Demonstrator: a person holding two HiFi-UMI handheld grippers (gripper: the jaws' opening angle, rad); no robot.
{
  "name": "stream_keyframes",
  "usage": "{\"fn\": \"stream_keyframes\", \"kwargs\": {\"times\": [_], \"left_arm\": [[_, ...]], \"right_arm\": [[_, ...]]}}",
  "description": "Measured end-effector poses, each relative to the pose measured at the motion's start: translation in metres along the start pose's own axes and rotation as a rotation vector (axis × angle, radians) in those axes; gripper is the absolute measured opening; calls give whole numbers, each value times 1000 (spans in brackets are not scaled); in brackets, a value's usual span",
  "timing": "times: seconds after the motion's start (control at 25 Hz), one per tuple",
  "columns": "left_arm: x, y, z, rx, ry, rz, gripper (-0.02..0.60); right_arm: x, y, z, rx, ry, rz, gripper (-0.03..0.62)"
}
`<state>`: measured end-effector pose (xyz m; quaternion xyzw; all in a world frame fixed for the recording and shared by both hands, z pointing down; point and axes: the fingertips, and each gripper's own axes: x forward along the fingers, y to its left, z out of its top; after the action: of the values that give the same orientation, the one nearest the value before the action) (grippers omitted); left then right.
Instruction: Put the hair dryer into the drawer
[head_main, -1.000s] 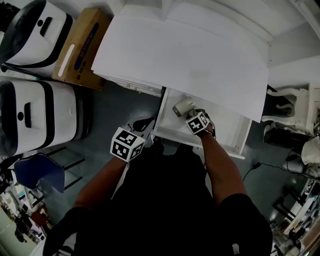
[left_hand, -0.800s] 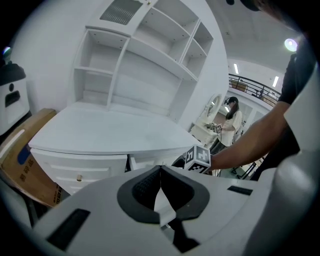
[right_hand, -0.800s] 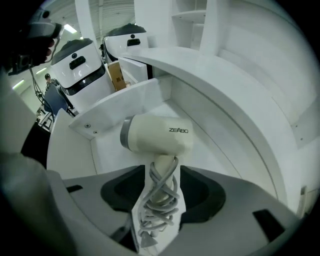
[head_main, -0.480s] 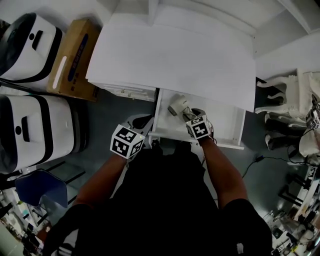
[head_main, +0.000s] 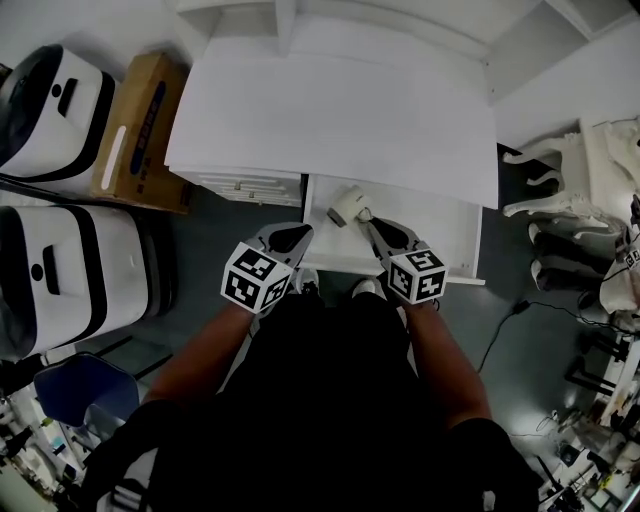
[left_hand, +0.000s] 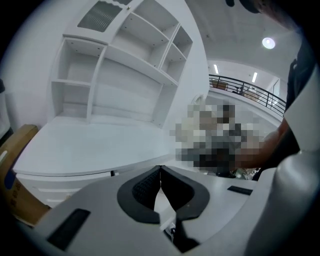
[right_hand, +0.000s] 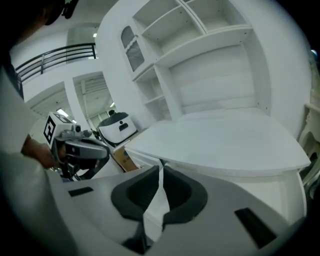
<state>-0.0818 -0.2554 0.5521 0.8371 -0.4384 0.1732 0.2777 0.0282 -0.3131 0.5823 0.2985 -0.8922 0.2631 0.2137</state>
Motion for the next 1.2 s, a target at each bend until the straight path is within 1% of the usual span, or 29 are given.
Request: {"fn": "stream_keyframes", "kwargs": {"times": [0.16,0.28,0.44,0.56,0.72,0.88,1.2], "left_arm": [[-1,-13,16,-7,-44,18,9],[-4,-25,29,-15,-76,37,9],[-8,-47,42,-40,-121,48,9],[-5,-69,50,-30,-144,46,9],[-3,-96,59,-16,-170,44,9],[-6,-117,55,-14,-176,48,9],[-14,-138,48,-8,-185,72,9]], "right_arm": [[-36,12,25,50,-93,53,28],[-63,13,43,73,-149,77,26],[-95,13,60,77,-199,104,26],[-117,13,67,80,-233,125,26],[-137,16,68,43,-253,135,26],[-149,22,60,16,-249,147,26],[-172,27,47,-2,-255,163,26]]}}
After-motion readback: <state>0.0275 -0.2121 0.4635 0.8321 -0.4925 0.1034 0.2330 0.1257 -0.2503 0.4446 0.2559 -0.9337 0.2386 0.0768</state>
